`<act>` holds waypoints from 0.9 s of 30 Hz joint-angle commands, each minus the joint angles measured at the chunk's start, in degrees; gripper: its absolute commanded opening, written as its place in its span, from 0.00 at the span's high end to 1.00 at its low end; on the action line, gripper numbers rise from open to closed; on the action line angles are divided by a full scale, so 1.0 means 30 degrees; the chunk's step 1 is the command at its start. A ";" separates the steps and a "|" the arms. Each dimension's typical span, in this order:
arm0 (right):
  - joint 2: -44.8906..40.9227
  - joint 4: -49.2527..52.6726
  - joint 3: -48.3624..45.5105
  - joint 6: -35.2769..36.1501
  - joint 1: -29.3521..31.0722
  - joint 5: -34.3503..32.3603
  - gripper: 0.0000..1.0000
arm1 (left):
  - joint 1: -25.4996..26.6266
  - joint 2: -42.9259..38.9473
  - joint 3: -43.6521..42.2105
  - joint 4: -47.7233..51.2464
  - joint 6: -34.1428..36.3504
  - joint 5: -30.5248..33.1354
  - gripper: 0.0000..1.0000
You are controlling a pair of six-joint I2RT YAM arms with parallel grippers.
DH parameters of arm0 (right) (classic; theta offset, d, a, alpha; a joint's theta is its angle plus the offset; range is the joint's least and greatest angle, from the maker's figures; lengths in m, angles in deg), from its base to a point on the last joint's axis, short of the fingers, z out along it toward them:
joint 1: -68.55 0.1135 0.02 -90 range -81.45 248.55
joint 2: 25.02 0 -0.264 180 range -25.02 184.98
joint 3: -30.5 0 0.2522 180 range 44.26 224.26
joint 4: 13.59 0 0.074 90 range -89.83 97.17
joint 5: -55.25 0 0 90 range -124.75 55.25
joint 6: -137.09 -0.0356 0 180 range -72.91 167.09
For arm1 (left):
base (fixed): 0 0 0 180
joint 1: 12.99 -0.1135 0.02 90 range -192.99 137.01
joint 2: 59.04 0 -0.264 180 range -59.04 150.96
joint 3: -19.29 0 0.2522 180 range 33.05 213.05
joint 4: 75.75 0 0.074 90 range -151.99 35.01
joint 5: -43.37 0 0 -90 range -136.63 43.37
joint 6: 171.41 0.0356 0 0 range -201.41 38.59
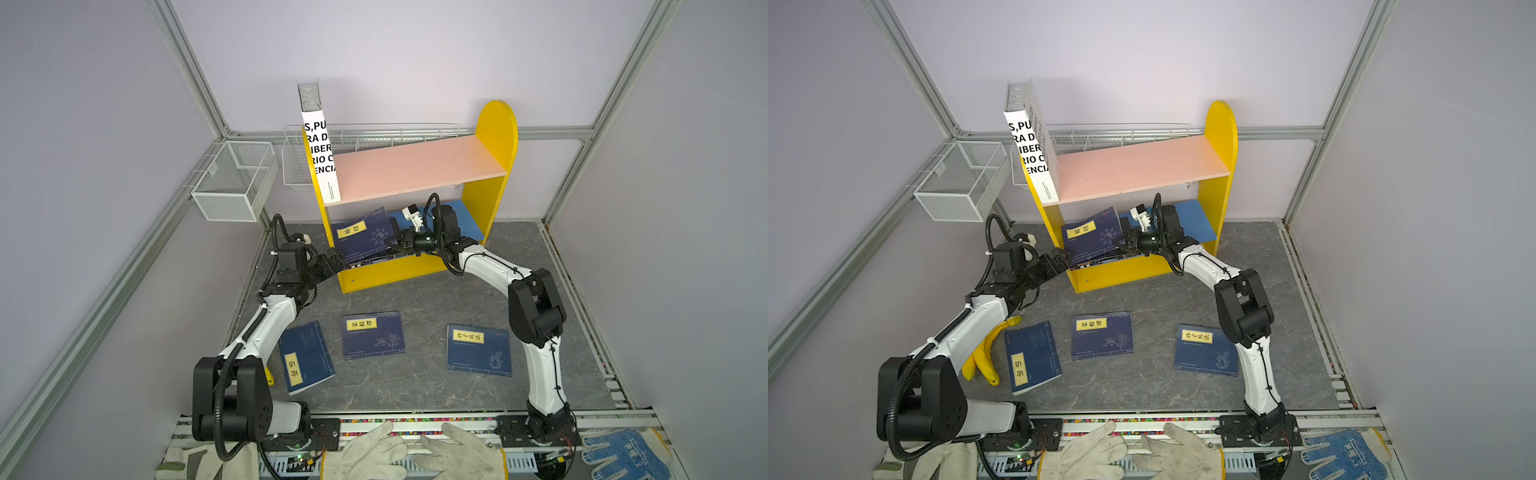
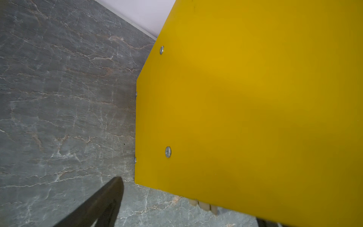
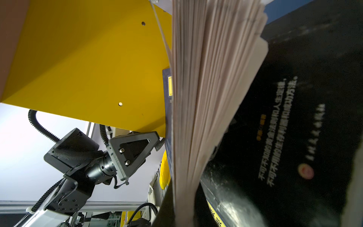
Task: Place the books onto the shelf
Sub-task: 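Push the blue book against the black books with the right gripper while left braces, then open the right gripper and withdraw both grippers to the table books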
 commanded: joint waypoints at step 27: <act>-0.0775 0.7146 0.2866 0.5467 -0.0981 -0.4650 0.58 | 0.1185 0.0549 -0.0596 0.0450 -0.1735 0.4189 0.06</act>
